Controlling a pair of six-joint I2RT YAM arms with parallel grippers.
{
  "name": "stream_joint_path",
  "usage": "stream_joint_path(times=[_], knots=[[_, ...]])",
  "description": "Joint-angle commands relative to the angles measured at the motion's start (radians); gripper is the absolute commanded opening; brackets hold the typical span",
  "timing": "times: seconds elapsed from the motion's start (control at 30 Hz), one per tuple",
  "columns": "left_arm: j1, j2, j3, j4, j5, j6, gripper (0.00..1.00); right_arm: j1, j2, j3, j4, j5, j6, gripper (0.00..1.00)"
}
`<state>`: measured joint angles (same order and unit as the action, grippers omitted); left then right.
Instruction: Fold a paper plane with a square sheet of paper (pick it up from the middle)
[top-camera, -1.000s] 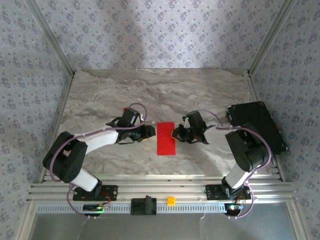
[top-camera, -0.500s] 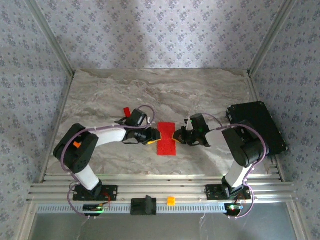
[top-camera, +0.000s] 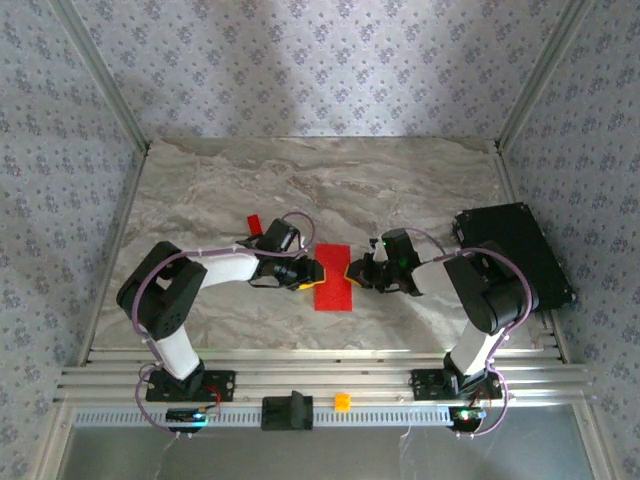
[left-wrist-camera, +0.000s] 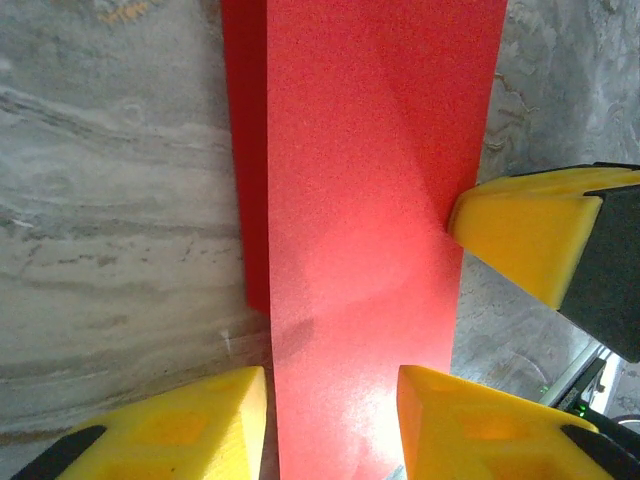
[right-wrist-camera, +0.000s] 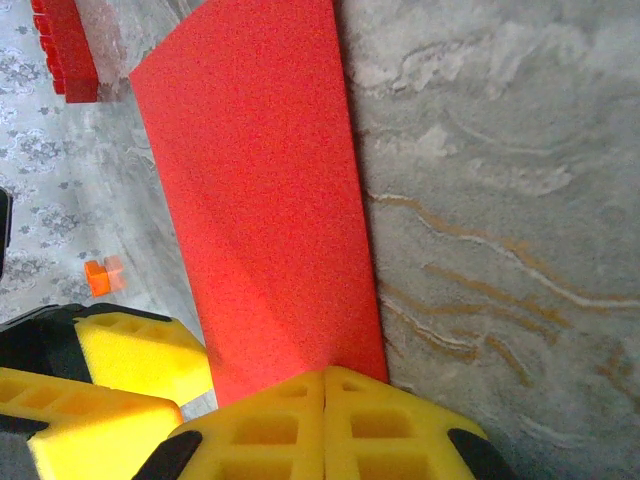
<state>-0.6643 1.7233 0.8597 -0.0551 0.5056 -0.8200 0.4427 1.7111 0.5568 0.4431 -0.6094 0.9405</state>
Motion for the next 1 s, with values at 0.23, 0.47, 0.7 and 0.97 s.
stream_joint_path(times=[0.23, 0.47, 0.7, 0.97], knots=[[-0.013, 0.013, -0.002, 0.009, 0.018, 0.005, 0.38, -0.007, 0.024, -0.037, -0.057, 0.057, 0.023, 0.08], [-0.015, 0.012, -0.008, 0.018, 0.017, 0.001, 0.38, -0.007, 0.019, -0.033, -0.071, 0.063, 0.024, 0.08], [-0.018, -0.003, -0.029, 0.046, 0.016, -0.019, 0.29, -0.002, 0.020, -0.025, -0.080, 0.066, 0.023, 0.08], [-0.018, -0.013, -0.037, 0.055, 0.016, -0.030, 0.26, 0.000, 0.018, -0.023, -0.087, 0.073, 0.023, 0.08]])
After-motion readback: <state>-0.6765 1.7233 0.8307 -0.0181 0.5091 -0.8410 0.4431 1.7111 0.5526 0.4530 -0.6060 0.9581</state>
